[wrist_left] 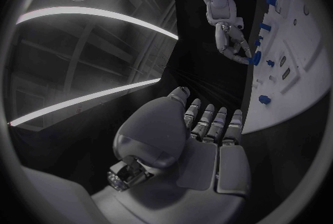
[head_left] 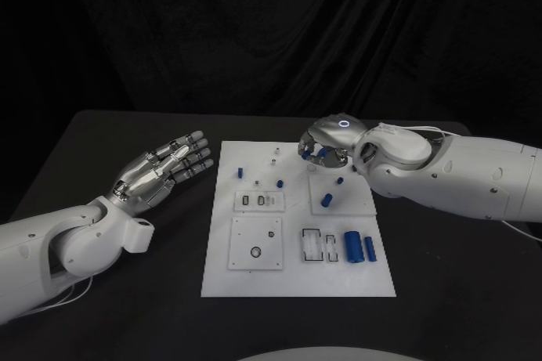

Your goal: Assemble the parts on the task board

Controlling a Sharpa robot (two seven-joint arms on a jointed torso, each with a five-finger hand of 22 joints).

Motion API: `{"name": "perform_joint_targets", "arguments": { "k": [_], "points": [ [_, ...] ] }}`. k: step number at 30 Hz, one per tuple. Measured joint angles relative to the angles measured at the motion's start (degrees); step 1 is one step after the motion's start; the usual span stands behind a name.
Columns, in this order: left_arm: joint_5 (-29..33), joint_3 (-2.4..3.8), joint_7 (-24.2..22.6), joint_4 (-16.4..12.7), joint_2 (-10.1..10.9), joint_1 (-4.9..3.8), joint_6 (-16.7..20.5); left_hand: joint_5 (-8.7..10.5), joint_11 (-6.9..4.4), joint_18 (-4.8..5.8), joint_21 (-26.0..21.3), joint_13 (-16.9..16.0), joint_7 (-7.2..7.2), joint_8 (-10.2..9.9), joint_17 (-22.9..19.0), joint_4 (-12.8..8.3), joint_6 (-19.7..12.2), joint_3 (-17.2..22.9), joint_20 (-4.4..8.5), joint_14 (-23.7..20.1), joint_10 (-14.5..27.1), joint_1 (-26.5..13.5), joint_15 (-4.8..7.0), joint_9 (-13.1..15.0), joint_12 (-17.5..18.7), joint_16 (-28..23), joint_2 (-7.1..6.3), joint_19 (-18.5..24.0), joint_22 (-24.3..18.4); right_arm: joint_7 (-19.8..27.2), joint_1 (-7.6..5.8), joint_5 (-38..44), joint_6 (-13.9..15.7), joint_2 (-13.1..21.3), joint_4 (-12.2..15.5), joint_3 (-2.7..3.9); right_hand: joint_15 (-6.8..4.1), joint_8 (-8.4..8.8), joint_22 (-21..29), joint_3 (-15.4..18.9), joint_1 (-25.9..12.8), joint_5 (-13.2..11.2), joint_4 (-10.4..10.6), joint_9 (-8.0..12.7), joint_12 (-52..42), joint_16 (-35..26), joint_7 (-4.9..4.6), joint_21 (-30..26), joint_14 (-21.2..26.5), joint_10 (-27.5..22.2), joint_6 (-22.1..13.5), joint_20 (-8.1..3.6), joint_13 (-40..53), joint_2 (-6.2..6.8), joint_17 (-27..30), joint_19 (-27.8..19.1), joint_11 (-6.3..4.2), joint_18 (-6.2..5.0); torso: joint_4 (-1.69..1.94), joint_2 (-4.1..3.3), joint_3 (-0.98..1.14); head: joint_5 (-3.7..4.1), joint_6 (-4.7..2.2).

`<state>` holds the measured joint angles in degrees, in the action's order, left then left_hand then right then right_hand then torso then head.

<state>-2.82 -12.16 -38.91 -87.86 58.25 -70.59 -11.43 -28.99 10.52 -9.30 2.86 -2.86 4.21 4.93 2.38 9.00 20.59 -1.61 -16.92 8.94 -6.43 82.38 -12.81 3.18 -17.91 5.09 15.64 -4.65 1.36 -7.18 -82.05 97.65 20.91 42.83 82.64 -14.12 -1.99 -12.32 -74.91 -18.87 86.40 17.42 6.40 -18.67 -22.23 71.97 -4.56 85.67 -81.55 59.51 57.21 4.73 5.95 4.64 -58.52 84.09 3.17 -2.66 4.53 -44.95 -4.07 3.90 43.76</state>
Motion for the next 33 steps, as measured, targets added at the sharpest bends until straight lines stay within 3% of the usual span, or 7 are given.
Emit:
{"name": "perform_joint_targets", "arguments": {
  "k": [4,8,10,12,18,21,33],
  "points": [
    [0.0,0.0,0.0,0.1,-0.4,0.0,0.0,0.0,0.01,0.0,0.0,0.0,0.23,0.0,0.0,-0.2,0.2,0.2,0.0,0.0,0.0,0.0,0.0,0.0,-0.3,0.0,0.0,0.0,0.0,0.0,-2.0,-2.0,0.0,-2.5,-0.7,0.02,-0.05,-0.44,0.0,0.4,-0.3,-0.8,0.1,-0.5,0.7,0.0,-0.14,0.0,0.0,0.5,0.6,-0.13,-0.3,-0.31,-0.1,-0.1,-0.3,0.0,-0.02,0.04,-0.02,-0.32,0.09],
    [0.0,0.0,0.0,0.2,-0.9,0.01,0.0,0.0,0.01,0.0,0.0,0.0,0.24,0.0,0.0,-0.2,0.2,0.2,0.0,0.0,0.0,0.0,0.0,0.1,-0.3,0.0,0.0,0.0,0.0,0.2,-2.62,-3.7,-0.5,-5.7,-3.2,0.07,-0.05,-0.54,0.0,0.4,-0.4,-0.9,0.1,-0.9,0.8,0.1,-0.12,0.0,0.0,0.5,0.7,-0.13,-0.3,-0.36,-0.3,-0.1,-0.31,-0.01,-0.03,0.04,-0.04,-0.54,0.01],
    [0.0,0.0,0.0,0.3,-1.1,0.01,0.0,0.0,0.01,0.09,0.0,0.0,0.24,0.0,0.0,-0.2,0.2,0.2,0.0,0.0,0.0,0.0,0.0,0.1,-0.3,0.0,0.0,0.0,0.0,0.3,-2.7,-4.3,-0.8,-7.4,-5.0,0.05,-0.05,-0.54,0.0,0.4,-0.4,-1.1,0.1,-1.1,0.9,0.2,-0.12,0.0,0.0,0.5,0.7,-0.13,-0.3,-0.36,-0.4,-0.1,-0.31,-0.01,-0.03,0.01,-0.04,-0.6,-0.09],
    [0.0,0.0,0.0,0.4,-1.4,0.01,0.0,0.0,0.01,0.94,0.0,0.0,0.24,0.0,0.0,-0.2,0.2,0.2,0.0,0.0,0.0,0.0,0.0,0.1,-0.3,0.0,0.0,0.0,0.0,0.4,-2.72,-4.9,-1.2,-9.3,-7.0,0.04,-0.05,-0.54,0.0,0.4,-0.4,-1.1,0.1,-1.2,1.2,0.2,-0.23,0.0,0.0,0.5,0.6,-0.13,-0.4,-0.36,-0.6,-0.1,-0.31,-0.01,-0.01,-0.02,-0.04,-0.6,-0.13],
    [0.0,0.0,0.0,0.5,-1.8,0.01,-0.1,0.0,0.01,0.93,0.0,-0.1,0.2,0.0,0.0,-0.3,0.6,0.3,0.0,0.0,0.0,-0.2,0.0,0.1,-0.3,0.2,0.24,0.0,0.0,0.5,-2.72,-6.1,-2.6,-13.1,-12.1,0.11,0.11,-0.05,0.0,0.6,-0.4,-1.5,0.2,-1.6,2.2,0.2,-0.32,0.0,-0.2,0.5,-0.3,-0.13,-0.7,-0.36,-0.7,-0.1,-0.29,-0.01,0.13,-0.04,-0.04,-0.4,-0.04],
    [0.0,0.0,0.0,0.5,-1.7,0.01,-0.1,0.0,0.0,0.92,0.0,-0.1,0.2,0.0,0.0,-0.3,0.6,0.3,0.0,0.0,0.0,-0.2,0.0,0.0,-0.3,0.2,0.24,0.0,0.0,0.5,-2.65,-6.4,-3.5,-14.1,-13.7,0.2,0.11,0.3,0.0,0.6,-0.4,-1.5,0.2,-1.7,3.0,0.2,-0.31,0.0,-0.2,-0.1,-0.8,-0.13,-0.9,-0.36,-0.6,-0.1,0.26,-0.01,0.26,-0.05,-0.04,-0.27,0.02],
    [0.0,0.0,0.0,0.6,-2.0,0.01,-0.1,0.0,0.18,0.92,0.0,0.0,0.2,0.0,0.0,-0.8,0.6,1.1,0.0,0.0,-0.2,-0.5,0.0,0.0,-0.7,0.2,0.54,0.0,0.0,-0.2,-2.23,-7.0,-6.0,-15.0,-15.4,0.38,0.11,1.02,0.0,0.6,-0.4,-1.5,0.2,-1.8,3.8,0.2,-0.33,0.0,-0.2,-0.5,-1.6,-0.13,-1.2,-0.37,-0.5,-0.1,0.65,-0.02,0.98,-0.24,-0.01,1.25,0.31]
  ]
}}
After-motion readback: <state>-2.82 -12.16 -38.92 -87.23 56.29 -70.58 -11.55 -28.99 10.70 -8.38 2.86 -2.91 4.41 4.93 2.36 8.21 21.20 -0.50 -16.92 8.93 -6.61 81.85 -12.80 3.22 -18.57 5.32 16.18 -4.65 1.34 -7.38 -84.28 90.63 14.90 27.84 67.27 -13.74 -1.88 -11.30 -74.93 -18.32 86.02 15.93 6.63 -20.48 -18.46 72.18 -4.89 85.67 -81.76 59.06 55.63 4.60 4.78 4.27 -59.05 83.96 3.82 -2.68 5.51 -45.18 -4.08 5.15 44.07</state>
